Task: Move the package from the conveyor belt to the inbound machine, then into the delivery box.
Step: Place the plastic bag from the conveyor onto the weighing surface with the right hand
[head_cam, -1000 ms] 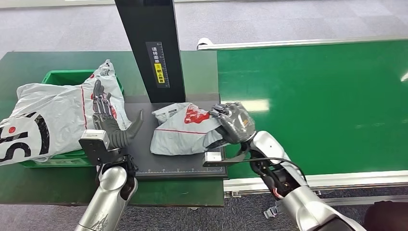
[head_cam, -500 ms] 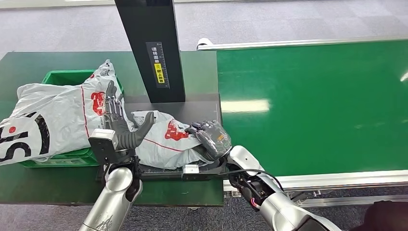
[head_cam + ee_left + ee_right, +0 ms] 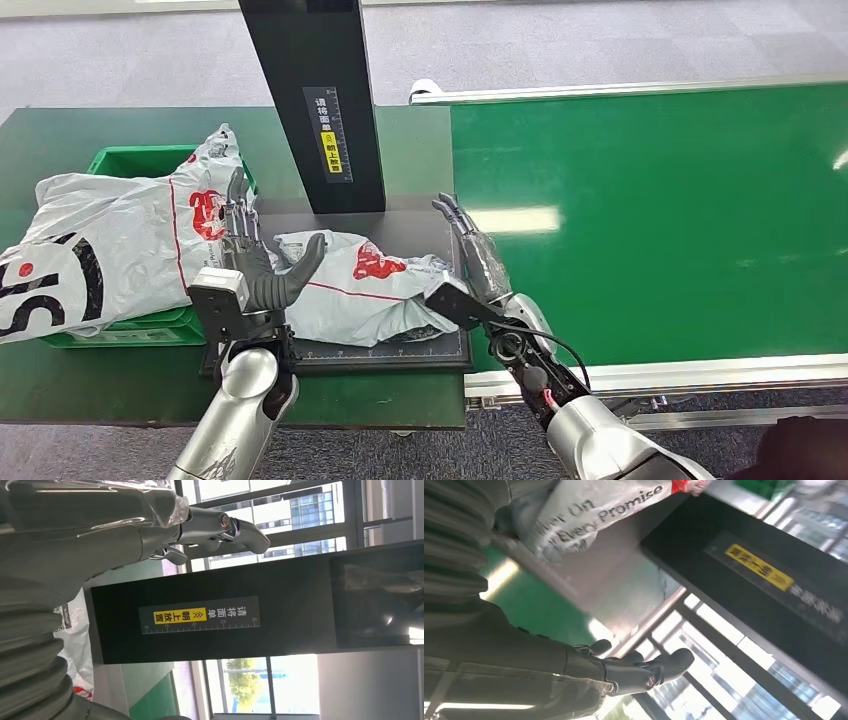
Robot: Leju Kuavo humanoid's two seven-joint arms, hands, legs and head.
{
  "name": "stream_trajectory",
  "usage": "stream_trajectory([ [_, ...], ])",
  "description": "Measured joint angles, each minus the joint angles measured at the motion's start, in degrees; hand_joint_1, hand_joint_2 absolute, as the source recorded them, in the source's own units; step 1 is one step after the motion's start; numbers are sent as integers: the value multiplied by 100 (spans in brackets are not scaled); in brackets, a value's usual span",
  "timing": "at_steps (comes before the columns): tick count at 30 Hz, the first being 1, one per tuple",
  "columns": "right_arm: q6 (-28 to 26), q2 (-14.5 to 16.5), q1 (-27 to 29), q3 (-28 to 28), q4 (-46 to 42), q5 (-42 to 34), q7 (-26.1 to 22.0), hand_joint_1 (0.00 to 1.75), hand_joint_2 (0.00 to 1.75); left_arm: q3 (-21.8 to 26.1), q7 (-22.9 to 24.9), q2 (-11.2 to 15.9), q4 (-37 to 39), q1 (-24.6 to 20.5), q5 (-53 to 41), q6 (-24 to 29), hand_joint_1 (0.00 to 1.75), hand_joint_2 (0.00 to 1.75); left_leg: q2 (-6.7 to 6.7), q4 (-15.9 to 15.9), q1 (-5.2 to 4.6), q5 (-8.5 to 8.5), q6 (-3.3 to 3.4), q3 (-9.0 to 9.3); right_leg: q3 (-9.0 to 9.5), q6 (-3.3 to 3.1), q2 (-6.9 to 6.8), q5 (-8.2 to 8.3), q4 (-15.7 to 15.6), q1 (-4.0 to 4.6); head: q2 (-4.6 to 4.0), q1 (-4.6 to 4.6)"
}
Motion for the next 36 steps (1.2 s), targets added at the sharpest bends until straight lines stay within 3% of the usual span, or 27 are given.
stream_trajectory([
  [4, 1162, -51, 300, -395, -726, -1228, -13, 0, 175, 2, 77, 13, 12, 38, -102, -30, 0, 175, -2, 0, 0, 0, 0, -1, 0, 0, 0, 0, 0, 0, 1, 0],
  [8, 2840, -110, 568, -876, -1388, -2836, 159, 0, 175, 1, 351, 46, 65, 82, -128, -337, 0, 175, -2, 0, 0, -1, 0, -1, -1, 0, 0, 0, -1, 0, -1, 1],
  [10, 3279, -144, 658, -1105, -1625, -3296, 221, 0, 175, -20, 466, 69, 123, 87, -268, -434, 0, 175, -1, 0, -1, -1, 1, -1, 0, 0, 0, 0, -1, -1, -1, 1],
  [22, 3612, -275, 879, -1637, -2184, -3720, 311, 0, 175, -120, 662, 158, 361, 86, -747, -495, 0, 175, 1, 0, 0, -1, 0, 1, -1, 0, 1, 0, -1, 0, 0, 0],
  [27, 3861, -309, 903, -1881, -2322, -4213, 441, 0, 175, -319, 1251, 264, 599, 23, -2531, -446, 0, 175, 0, 0, -1, -1, 1, 1, 0, 0, 1, 0, -2, -1, -1, 1],
  [32, 4000, -361, 910, -2078, -2314, -4057, 368, 0, 175, -686, 2191, 391, 1416, -185, -5095, -988, 0, 175, 2, 0, -2, -1, 1, 2, 1, 0, 1, 0, -2, -2, 1, -1],
  [36, 4022, -345, 944, -2193, -2286, -3852, 317, 0, 175, -840, 2330, 379, 2012, -442, -5690, -1410, 0, 175, -4, -1, -1, -1, 1, 6, 8, 0, -1, 0, -1, -1, 1, -1],
])
